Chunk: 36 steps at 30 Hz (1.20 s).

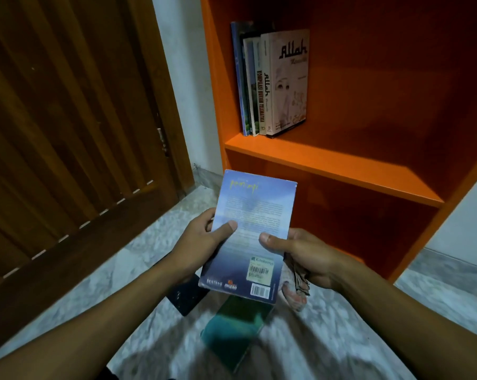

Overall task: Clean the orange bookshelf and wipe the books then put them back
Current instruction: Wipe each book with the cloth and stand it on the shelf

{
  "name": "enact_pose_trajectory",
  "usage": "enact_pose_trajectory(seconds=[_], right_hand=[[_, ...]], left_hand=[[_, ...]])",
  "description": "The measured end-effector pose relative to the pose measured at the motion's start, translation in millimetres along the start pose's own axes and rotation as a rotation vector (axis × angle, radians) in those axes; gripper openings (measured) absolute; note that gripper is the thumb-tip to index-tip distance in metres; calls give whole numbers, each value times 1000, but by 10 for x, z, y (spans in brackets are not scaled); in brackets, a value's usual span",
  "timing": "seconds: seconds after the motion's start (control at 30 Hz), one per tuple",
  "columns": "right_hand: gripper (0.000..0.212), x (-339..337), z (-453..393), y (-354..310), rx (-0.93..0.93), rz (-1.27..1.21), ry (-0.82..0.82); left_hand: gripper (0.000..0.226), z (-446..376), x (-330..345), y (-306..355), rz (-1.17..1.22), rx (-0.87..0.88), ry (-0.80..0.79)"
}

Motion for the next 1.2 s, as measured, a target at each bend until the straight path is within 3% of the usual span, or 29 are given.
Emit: enact_pose_trajectory(seconds=[0.13, 0.27, 0.3, 0.37, 0.4, 0.5, 0.57, 0.63, 0.73, 0.97, 1.13, 1.2], right_hand=[[40, 89, 4, 14, 46, 21, -51], [66, -112, -25, -109, 15, -194, 246], [61, -181, -8, -157, 23, -278, 339], [25, -315, 22, -269, 31, -458, 501], [17, -381, 37, -320, 5, -552, 554], [26, -521, 87, -515, -240, -621, 666], [24, -472, 148, -714, -473, -311, 723], [25, -300, 149, -792, -659, 139, 694], [39, -78, 48, -598, -687, 644, 593], [61, 235, 193, -316, -754, 853, 255], [36, 262, 177, -6, -599, 836, 100], [41, 245, 160, 107, -524, 891, 64]], left_hand=[[27, -17, -1, 15, 185, -19, 4], [23, -44, -64, 16, 215, -7, 90], [22, -46, -83, 8, 215, -13, 116], [23, -55, -104, 1, 196, -26, 153], [25, -61, -103, -5, 180, -27, 158], [28, -61, -26, -14, 158, -34, 142], [28, -43, 87, -9, 173, -39, 107], [28, -31, 210, 2, 204, -47, 69], [26, -43, 299, 20, 251, -55, 85], [24, -158, 87, 42, 454, -148, 242], [23, -202, -164, 29, 550, -197, 375], [25, -202, -266, 68, 562, -189, 423]])
Point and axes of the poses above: each hand's wrist, its own z-axis away from the middle knuckle, its own x-axis out of the palm, y = z × x, the point moved 4 cm from there along -z, towards the middle knuckle, and after that the axes turned 2 degrees about y, right-handed, at the moved point
